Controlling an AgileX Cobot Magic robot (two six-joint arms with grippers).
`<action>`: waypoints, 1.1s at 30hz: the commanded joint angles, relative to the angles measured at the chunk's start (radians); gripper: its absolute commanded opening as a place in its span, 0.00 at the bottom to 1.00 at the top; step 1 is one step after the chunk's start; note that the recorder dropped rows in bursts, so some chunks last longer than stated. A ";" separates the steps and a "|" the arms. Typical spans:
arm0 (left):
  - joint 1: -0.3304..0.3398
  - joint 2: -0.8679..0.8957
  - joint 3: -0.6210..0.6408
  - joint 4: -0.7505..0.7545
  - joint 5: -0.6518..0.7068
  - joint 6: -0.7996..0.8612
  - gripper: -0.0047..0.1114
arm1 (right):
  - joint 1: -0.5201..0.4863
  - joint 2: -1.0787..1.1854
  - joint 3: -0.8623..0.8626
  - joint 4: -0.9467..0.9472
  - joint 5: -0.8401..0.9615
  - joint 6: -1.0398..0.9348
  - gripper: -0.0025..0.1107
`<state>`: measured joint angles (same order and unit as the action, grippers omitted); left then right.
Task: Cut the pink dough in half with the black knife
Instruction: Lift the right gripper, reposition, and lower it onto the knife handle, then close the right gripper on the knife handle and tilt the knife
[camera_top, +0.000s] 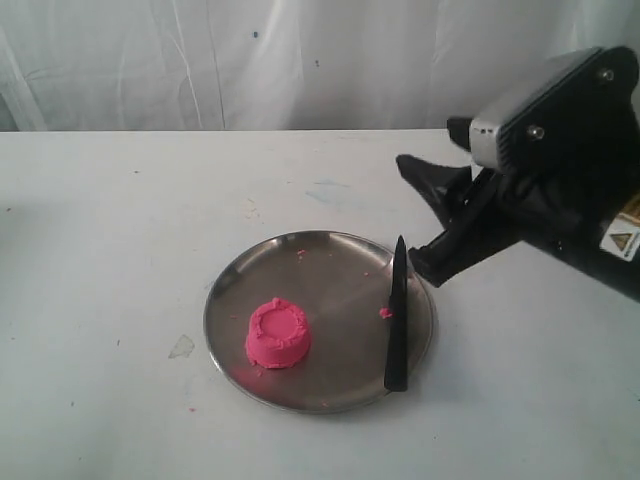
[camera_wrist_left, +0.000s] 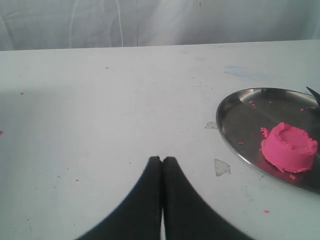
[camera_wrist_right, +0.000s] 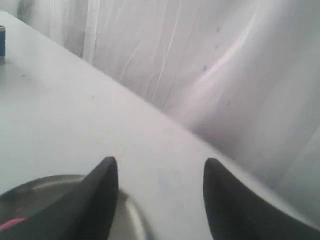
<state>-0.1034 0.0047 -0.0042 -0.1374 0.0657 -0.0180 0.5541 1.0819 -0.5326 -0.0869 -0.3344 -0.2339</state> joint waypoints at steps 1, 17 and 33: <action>0.002 -0.005 0.004 -0.003 0.006 -0.004 0.04 | -0.007 -0.056 -0.006 0.347 -0.084 -0.514 0.46; 0.002 -0.005 0.004 -0.003 0.006 -0.004 0.04 | -0.183 0.175 -0.001 1.780 0.806 -1.023 0.46; 0.002 -0.005 0.004 -0.003 0.006 -0.004 0.04 | -0.335 0.559 -0.025 1.831 0.873 -1.203 0.46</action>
<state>-0.1034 0.0047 -0.0042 -0.1374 0.0657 -0.0180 0.2270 1.5876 -0.5397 1.7434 0.5305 -1.4138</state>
